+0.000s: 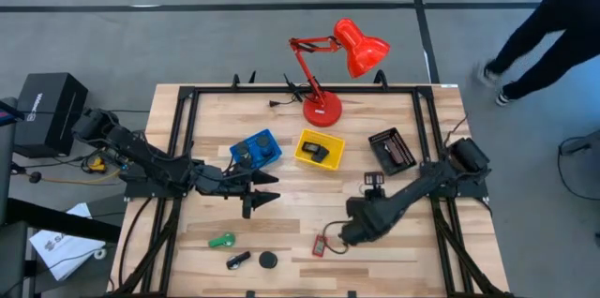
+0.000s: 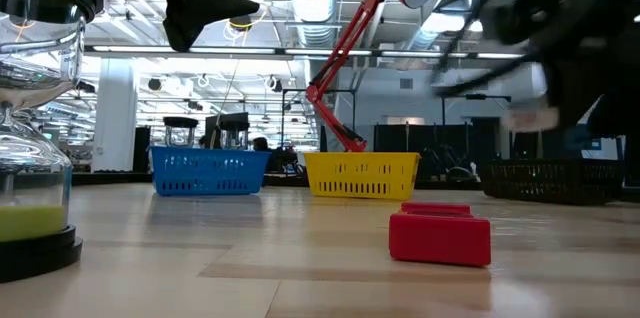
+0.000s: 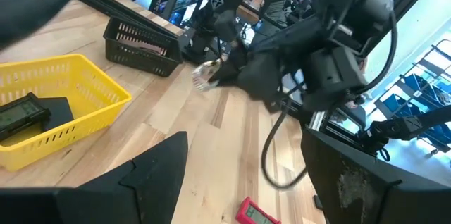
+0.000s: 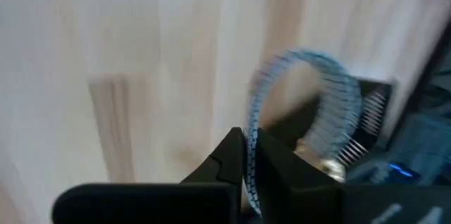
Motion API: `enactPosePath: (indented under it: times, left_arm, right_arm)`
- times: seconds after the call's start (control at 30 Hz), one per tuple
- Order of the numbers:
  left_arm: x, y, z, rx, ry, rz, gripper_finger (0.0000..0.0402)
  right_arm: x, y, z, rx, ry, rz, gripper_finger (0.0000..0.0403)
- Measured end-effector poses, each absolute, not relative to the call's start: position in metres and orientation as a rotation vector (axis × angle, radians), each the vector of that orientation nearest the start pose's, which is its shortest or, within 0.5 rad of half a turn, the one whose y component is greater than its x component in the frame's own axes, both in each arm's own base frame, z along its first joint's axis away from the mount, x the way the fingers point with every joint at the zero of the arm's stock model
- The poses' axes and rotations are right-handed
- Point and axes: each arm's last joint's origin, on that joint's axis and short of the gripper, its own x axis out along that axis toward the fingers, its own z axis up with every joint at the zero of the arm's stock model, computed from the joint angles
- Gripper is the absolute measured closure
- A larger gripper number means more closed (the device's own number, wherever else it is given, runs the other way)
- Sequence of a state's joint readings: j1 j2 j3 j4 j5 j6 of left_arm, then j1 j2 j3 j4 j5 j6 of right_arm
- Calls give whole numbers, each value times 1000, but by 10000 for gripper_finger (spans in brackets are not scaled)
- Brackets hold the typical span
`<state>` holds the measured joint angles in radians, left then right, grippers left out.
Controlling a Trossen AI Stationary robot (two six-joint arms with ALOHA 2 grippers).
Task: Pick & Place Office items
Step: Put the white wrist watch into the black bin
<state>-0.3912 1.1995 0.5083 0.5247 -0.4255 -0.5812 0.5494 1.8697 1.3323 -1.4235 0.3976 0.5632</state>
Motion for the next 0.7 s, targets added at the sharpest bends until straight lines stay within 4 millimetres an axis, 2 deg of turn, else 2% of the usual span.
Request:
enactPosePath:
  times: [0.17, 0.37, 0.53, 0.7]
  left_arm:
    - [230, -82, 224, -514, 138, 77, 128]
    - [230, -82, 224, -514, 137, 77, 128]
    - [230, -82, 224, -515, 135, 77, 128]
    - [230, -82, 225, -517, 131, 75, 128]
  right_arm:
    - [248, 152, 213, -518, 1614, -367, 396]
    - [224, 144, 241, -430, 1453, -309, 381]
    - [194, 117, 251, -323, 1298, -365, 392]
    - [161, 81, 239, -173, 1202, -477, 393]
